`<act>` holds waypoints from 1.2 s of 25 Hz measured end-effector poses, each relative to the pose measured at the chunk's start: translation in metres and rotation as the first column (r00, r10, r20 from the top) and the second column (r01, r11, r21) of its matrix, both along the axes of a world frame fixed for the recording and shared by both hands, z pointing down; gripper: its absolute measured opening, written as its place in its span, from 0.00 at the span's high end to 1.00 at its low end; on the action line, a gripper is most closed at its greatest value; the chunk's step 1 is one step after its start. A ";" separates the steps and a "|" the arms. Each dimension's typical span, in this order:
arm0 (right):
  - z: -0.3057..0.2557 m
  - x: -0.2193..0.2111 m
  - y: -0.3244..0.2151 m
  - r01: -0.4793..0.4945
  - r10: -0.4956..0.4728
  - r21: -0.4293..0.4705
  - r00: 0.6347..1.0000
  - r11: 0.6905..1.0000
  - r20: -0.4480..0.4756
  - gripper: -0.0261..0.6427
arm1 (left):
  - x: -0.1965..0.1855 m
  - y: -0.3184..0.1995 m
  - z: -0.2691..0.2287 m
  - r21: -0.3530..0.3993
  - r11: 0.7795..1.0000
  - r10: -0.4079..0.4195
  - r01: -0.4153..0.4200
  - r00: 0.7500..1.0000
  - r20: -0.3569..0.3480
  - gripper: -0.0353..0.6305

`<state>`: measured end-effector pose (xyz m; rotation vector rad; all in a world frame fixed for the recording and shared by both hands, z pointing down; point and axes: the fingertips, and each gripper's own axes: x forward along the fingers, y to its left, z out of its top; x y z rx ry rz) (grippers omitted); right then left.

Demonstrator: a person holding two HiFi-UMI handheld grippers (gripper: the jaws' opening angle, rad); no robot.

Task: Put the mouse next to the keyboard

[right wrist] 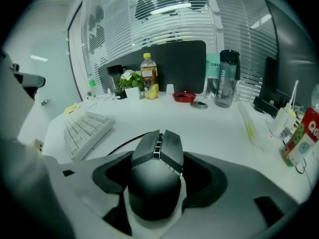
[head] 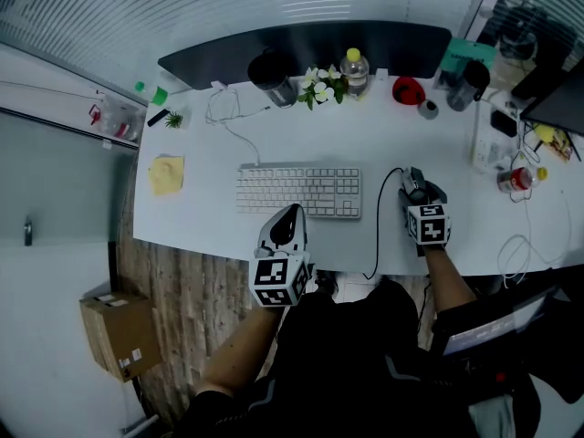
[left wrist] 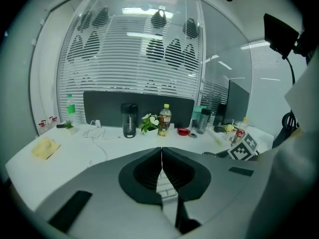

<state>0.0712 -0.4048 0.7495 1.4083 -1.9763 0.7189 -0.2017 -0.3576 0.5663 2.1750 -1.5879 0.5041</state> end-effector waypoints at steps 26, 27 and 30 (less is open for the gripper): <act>-0.003 0.003 0.003 0.034 -0.033 0.018 0.996 0.999 -0.077 0.46 | 0.002 0.006 -0.017 0.036 0.999 0.025 -0.024 1.000 -0.015 0.90; -0.009 0.002 0.004 0.035 -0.033 0.024 0.996 0.999 -0.078 0.46 | 0.003 0.004 -0.023 0.049 0.998 0.031 -0.030 0.999 -0.024 0.90; -0.042 -0.001 0.002 0.029 -0.024 0.072 0.997 0.997 -0.072 0.45 | 0.006 0.000 -0.041 0.086 0.995 0.062 -0.058 0.997 -0.040 0.90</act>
